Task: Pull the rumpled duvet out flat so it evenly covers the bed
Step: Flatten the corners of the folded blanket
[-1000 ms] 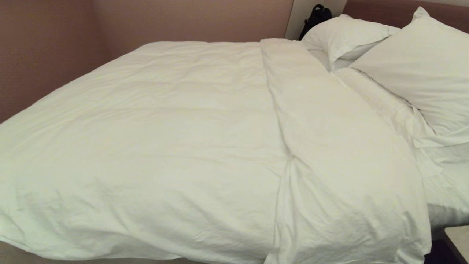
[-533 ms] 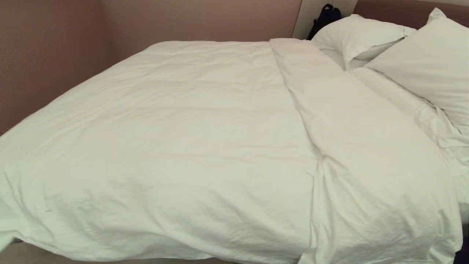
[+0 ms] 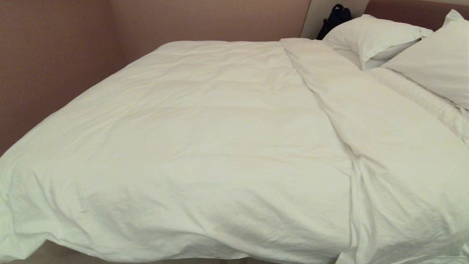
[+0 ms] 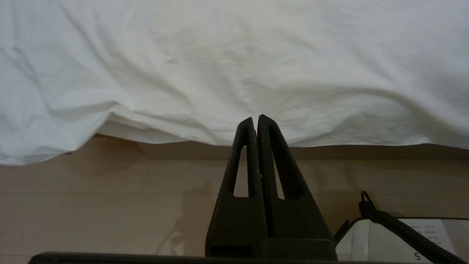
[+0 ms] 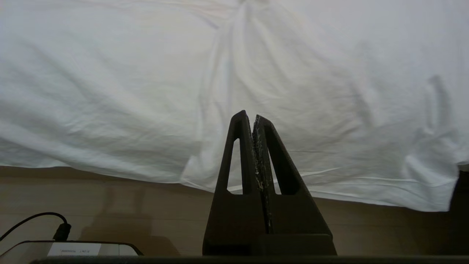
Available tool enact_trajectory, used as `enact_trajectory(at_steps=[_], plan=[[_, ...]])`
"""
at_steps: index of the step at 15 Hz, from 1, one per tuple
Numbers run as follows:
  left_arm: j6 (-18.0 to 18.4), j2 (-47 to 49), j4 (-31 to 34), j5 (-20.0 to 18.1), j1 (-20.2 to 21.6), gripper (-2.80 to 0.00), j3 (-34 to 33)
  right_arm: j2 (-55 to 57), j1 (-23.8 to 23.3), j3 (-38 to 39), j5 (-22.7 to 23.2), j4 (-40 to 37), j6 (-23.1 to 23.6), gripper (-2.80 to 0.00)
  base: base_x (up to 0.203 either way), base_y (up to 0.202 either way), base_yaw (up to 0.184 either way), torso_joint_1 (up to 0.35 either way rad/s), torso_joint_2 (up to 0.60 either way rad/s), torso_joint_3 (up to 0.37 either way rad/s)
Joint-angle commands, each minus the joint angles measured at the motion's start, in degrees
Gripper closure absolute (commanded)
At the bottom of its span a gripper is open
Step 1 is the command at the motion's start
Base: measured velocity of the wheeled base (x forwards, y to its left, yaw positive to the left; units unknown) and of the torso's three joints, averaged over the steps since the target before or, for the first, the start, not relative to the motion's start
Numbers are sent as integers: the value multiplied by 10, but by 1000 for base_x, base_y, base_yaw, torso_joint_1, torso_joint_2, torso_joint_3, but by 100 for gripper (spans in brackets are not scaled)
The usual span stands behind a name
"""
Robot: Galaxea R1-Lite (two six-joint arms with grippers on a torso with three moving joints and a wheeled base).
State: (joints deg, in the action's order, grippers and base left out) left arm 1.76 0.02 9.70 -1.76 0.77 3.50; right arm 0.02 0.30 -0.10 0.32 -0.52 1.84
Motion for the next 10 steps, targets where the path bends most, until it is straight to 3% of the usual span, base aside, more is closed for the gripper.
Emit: enact_trajectory(at_steps=[1, 10], plan=[[0, 0, 1, 0, 0, 0, 0, 0, 0, 0, 0, 0, 1, 0, 0, 194, 1, 4, -1, -1], [-1, 0, 0, 0, 0, 0, 0, 0, 0, 0, 0, 0, 0, 0, 0, 196, 1, 2, 2, 3]])
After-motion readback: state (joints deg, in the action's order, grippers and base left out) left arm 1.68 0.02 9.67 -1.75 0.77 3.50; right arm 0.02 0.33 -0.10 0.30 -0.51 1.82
